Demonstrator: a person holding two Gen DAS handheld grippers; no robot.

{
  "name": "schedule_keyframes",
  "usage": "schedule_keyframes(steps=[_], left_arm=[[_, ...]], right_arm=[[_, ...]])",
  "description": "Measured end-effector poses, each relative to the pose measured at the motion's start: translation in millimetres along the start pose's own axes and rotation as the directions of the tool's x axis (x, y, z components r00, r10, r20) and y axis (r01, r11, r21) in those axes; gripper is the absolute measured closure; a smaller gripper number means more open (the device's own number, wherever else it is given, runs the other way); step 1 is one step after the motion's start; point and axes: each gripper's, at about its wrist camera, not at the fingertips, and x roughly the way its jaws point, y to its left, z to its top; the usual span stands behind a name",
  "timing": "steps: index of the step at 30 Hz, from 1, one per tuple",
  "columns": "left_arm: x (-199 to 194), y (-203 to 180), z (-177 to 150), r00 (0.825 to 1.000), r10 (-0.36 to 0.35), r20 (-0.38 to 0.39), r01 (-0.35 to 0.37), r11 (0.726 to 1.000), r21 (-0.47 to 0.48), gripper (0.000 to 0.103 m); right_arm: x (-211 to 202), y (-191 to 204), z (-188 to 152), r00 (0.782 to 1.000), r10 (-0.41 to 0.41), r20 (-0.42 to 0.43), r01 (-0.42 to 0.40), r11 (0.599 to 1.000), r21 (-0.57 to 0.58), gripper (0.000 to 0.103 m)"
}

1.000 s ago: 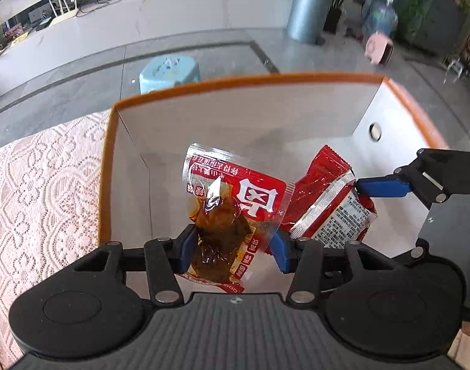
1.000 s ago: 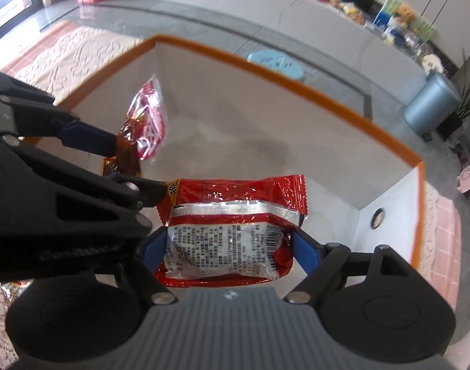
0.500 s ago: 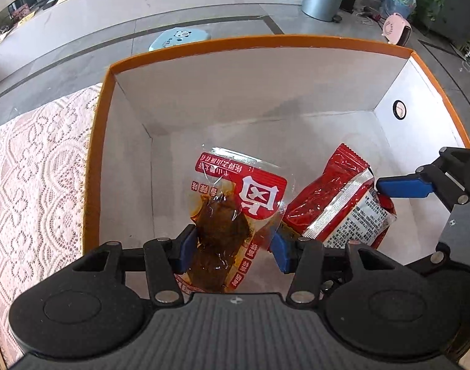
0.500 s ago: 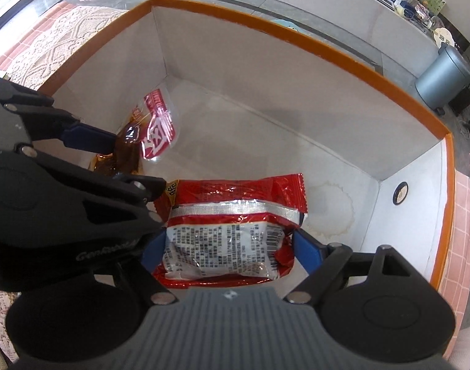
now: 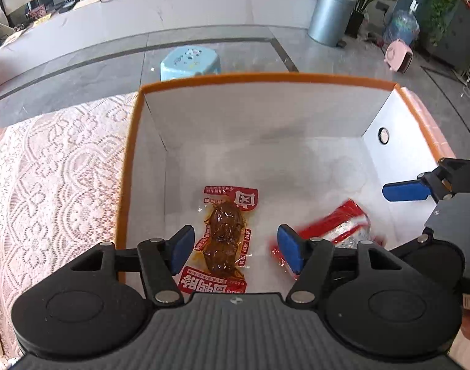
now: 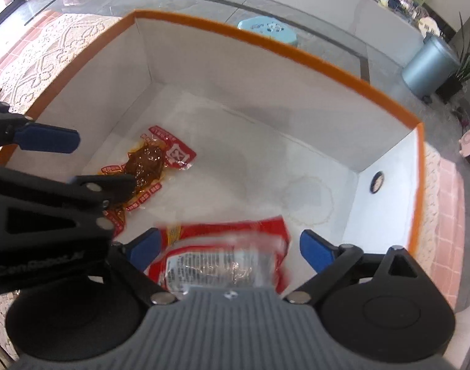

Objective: Organize snacks
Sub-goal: 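Open both tools to drop the packs into the box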

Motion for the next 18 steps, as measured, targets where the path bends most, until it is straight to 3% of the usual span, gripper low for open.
schedule_keyframes(steps=[11, 18], left_arm=[[-62, -6, -15, 0.993, -0.009, 0.116, 0.013, 0.999, -0.038, 0.03], [-112, -15, -37, 0.971, -0.013, 0.237, 0.021, 0.999, -0.031, 0.027]], right_arm=[[-59, 16, -14, 0.988, -0.093, 0.127, 0.104, 0.991, -0.083, 0.008], [-110, 16, -38, 0.96, -0.119, 0.253, 0.139, 0.988, -0.061, 0.008]])
